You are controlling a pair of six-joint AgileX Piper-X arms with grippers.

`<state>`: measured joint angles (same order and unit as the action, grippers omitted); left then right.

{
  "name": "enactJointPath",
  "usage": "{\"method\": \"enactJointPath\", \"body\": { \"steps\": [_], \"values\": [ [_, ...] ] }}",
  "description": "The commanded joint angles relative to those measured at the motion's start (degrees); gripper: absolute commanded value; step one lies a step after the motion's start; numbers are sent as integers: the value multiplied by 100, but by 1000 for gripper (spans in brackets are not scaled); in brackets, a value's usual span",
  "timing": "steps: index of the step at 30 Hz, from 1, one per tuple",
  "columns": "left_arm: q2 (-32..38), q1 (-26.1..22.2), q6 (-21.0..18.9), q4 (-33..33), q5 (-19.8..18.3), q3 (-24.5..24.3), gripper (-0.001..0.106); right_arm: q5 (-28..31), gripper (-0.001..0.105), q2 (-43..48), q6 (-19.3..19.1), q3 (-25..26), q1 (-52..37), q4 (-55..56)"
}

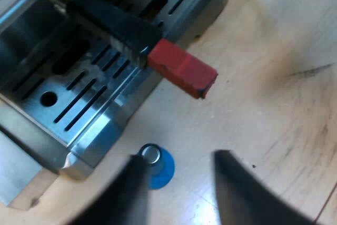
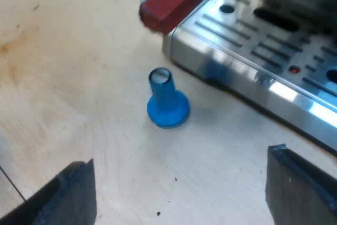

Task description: Put the handle in the coffee machine

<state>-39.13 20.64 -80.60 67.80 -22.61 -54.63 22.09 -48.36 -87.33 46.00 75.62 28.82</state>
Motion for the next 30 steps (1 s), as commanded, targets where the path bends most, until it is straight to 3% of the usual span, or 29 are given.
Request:
{"method": "enactJointPath", "body": {
  "steps": [1, 9, 10, 15, 16, 25, 30],
  "values": [
    [147, -204, -13, 101, 14, -38, 61, -54, 69, 54, 14, 196, -11, 62],
    [250, -522, -13, 147, -26, -38, 67, -53, 69, 54, -138, 690, -519, 391],
    [545, -991, -53, 158, -25, -38, 68, -53, 69, 54, -138, 781, -666, 494],
    [815, -1020, -52, 120, 10, -38, 68, -53, 69, 54, -250, 1103, -1097, 786],
    [874, -1020, -122, 79, 7, -38, 68, -53, 69, 54, -478, 1252, -1300, 880],
    [1037, -1020, -720, -307, 230, -164, 68, -69, 69, 54, -558, 1774, -2589, 1446],
    [1043, -1020, -749, -435, 334, -294, 68, -746, 69, 149, -803, 1860, -3620, 1765]
  ]
}}
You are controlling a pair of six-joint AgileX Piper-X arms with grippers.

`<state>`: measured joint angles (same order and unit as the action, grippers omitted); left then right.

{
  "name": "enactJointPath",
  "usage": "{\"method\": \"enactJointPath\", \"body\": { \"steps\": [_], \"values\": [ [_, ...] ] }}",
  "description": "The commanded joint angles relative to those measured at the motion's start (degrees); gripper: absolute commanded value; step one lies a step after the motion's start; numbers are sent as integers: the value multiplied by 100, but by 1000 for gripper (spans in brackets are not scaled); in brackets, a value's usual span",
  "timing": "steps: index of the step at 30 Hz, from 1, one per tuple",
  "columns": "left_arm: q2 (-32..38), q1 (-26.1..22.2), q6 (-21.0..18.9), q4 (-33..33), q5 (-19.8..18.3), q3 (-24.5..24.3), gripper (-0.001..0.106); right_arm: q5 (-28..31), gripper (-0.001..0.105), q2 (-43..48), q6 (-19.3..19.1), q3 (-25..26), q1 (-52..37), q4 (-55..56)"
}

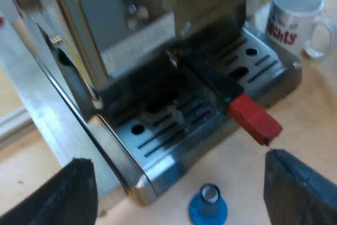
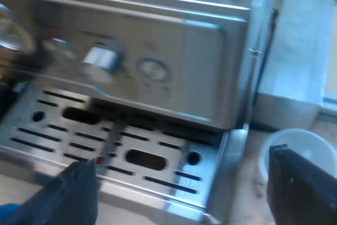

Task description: Put the handle in the coffee machine

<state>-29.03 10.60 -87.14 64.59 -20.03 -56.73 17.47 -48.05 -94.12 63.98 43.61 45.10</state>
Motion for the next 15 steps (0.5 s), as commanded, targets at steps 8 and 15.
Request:
{"method": "enactJointPath", "body": {
  "steps": [8, 15],
  "values": [
    [33, -16, -94, -139, 239, -97, 68, -959, 69, 308, -426, 63, -2137, 243],
    [33, -16, -82, -123, 366, -97, 68, -1805, 69, 496, -787, 63, -3721, 401]
  ]
}}
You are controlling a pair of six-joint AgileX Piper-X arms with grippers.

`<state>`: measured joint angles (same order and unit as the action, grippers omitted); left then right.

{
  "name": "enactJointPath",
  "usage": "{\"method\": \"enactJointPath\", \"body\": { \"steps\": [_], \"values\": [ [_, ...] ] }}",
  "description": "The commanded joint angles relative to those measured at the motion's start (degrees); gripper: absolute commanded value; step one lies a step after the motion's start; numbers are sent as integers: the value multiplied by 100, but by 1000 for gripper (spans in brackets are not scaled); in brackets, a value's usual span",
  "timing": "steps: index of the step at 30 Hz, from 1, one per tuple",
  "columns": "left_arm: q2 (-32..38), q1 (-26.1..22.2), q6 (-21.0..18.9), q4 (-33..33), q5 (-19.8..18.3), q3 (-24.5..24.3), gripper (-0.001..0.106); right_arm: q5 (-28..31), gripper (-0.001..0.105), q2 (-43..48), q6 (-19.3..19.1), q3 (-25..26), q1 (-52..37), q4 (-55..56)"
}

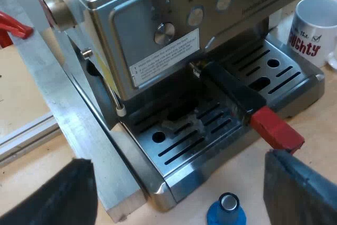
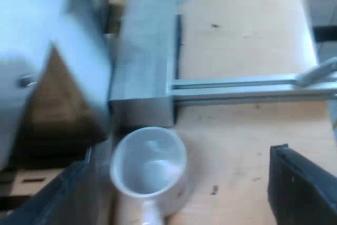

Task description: Put the handle in the coffee machine

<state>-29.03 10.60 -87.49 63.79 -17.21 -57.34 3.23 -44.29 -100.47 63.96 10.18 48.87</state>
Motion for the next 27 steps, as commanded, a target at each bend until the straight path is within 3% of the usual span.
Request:
{"method": "enactJointPath", "body": {
  "steps": [1, 7, 14, 23, 27],
  "values": [
    [33, -91, 4, 4, 83, -36, 68, -547, 69, 162, -152, 64, -610, 24],
    [43, -635, 35, 344, -91, -36, 67, -711, 69, 345, -410, 54, -1395, 24],
    [330, -1038, 35, 448, -235, -36, 67, -704, 69, 593, -515, 54, -1590, 234],
    [1608, -1126, 35, 448, -247, 23, 67, -1019, 69, 1370, -515, 54, -1590, 416],
    [2289, -1126, 35, 477, -454, 268, 67, -1254, 69, 1838, -476, 54, -1590, 502]
  ]
}}
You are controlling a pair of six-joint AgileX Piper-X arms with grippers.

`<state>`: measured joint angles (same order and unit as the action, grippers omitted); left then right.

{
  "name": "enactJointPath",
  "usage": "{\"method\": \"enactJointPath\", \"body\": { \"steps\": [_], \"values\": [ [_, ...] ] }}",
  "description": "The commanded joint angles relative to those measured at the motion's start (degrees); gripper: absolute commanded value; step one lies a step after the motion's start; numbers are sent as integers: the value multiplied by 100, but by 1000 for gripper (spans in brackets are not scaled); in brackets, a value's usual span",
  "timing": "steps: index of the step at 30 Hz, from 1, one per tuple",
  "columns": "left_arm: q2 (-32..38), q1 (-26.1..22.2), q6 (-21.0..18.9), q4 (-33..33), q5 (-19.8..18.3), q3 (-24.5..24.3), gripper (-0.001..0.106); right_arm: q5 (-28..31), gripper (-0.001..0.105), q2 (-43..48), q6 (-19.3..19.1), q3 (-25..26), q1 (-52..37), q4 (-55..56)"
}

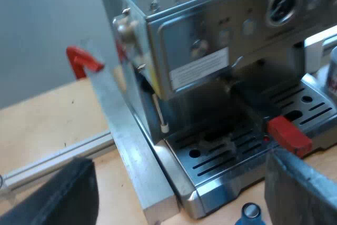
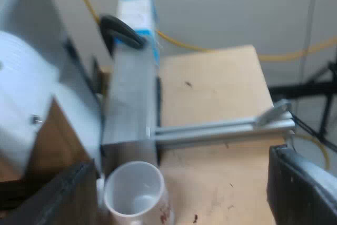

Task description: Put the handle in the coffee machine

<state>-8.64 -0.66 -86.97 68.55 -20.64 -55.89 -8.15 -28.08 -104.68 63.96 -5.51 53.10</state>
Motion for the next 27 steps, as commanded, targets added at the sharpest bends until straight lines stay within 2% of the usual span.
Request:
{"method": "enactJointPath", "body": {
  "steps": [1, 7, 12, 15, 19, 27],
  "values": [
    [432, 0, -17, 51, -112, 205, 67, -117, 69, 354, -55, 54, -21, 149],
    [1138, 0, 65, 332, -111, 578, 67, -117, 69, 916, -156, 54, -21, 471],
    [1508, 0, 199, 809, -111, 755, 67, -117, 69, 1393, -286, 54, -21, 622],
    [1719, 0, 200, 884, -111, 831, 67, -117, 69, 1703, -360, 54, -21, 625],
    [1758, 0, 244, 982, -141, 858, 67, -117, 69, 1995, -360, 31, -21, 625],
    [1758, 0, 353, 1042, -231, 861, 67, -117, 69, 3109, -350, -560, -21, 892]
  ]
}}
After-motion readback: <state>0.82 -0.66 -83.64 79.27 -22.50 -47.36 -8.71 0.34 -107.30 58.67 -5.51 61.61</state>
